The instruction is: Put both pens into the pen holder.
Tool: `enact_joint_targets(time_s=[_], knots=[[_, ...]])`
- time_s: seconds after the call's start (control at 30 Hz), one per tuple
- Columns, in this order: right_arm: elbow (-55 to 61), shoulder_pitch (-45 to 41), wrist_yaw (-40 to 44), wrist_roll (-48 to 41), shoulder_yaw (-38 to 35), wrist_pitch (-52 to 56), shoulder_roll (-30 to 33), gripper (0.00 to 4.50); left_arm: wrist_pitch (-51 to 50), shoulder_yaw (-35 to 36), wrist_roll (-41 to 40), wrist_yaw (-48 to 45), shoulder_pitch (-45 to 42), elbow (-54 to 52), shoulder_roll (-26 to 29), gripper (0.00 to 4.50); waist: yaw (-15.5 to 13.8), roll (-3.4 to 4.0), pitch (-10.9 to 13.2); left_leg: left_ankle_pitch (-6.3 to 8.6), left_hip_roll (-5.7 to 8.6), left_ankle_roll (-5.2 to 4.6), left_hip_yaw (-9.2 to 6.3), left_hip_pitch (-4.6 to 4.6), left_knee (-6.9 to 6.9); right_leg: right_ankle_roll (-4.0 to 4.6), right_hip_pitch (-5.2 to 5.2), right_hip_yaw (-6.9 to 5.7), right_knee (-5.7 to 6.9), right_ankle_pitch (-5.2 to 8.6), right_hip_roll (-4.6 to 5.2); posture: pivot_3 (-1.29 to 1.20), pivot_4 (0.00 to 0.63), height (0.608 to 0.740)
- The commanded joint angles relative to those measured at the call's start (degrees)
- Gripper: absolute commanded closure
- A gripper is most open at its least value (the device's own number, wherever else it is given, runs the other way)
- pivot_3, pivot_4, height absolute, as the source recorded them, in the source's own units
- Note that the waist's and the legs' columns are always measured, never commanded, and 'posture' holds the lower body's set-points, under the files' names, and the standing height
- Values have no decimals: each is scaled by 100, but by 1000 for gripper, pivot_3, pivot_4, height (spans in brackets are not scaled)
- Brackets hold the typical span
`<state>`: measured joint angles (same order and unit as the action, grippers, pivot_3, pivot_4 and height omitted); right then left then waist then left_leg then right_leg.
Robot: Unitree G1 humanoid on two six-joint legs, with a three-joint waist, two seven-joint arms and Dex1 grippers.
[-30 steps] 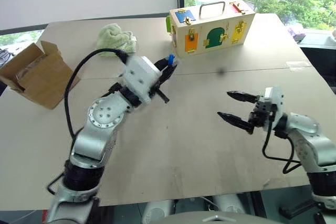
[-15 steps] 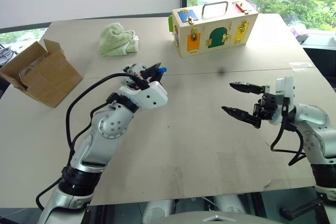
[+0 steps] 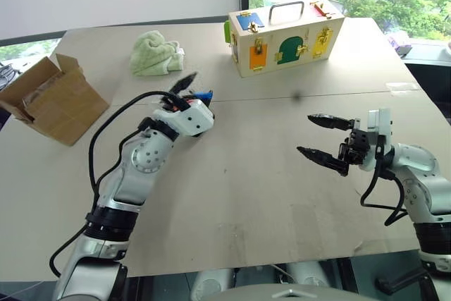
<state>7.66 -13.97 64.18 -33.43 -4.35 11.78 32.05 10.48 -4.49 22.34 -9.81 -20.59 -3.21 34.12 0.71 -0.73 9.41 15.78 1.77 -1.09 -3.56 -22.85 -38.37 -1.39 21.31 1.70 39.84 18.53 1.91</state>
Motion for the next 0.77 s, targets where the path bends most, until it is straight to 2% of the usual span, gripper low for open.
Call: enact_joint_targets(time_s=[0.03,0.13,0.23,0.3,0.43,0.5,0.57,0.67,0.77], knots=[[139,21,-40,-25,-116,-141,-28,34,277,178,22,128,-22,-95,28,53,-8,0,0,0,0,0,0,0,0,0,0,0,0,0,0,0,150,740],[113,52,-49,-7,-92,-167,-48,34,506,168,-162,-17,77,-276,8,53,-11,0,0,0,0,0,0,0,0,0,0,0,0,0,0,0,150,740],[42,97,-17,4,-99,-191,-41,34,517,222,-704,-412,392,-641,-33,53,3,0,0,0,0,0,0,0,0,0,0,1,0,0,0,0,150,740],[-43,149,4,51,-107,-219,-16,34,234,314,-1431,-801,820,-1055,-123,53,11,1,-1,0,-1,1,2,-1,1,0,2,2,-1,0,1,0,150,740],[-440,284,144,451,-6,-565,80,34,-1049,832,-3621,-1403,2316,-2360,-413,53,38,2,-2,0,-5,0,9,-1,2,0,3,12,-1,0,3,0,150,740],[-746,338,144,745,71,-903,56,34,-1523,1097,-4172,-1583,3313,-2884,-388,53,28,3,-2,1,-6,-1,9,0,3,1,5,10,-3,0,2,0,150,740],[-1050,373,98,874,68,-1194,-41,34,-1656,1252,-4300,-1689,4159,-3160,-389,53,14,4,-1,12,-9,-20,6,2,4,1,3,5,0,0,2,0,150,740],[-1532,548,272,932,96,-1494,-119,34,-1256,1251,-3734,-1765,5427,-3123,-454,53,-9,5,0,15,-7,-25,7,14,2,1,-9,6,-1,0,3,0,150,740],[-1878,641,364,1145,158,-1965,-162,34,-1032,1222,-3494,-1735,5748,-3002,-559,53,-45,5,0,16,-4,-28,-2,21,-3,1,-22,-8,-2,0,8,0,150,740]])
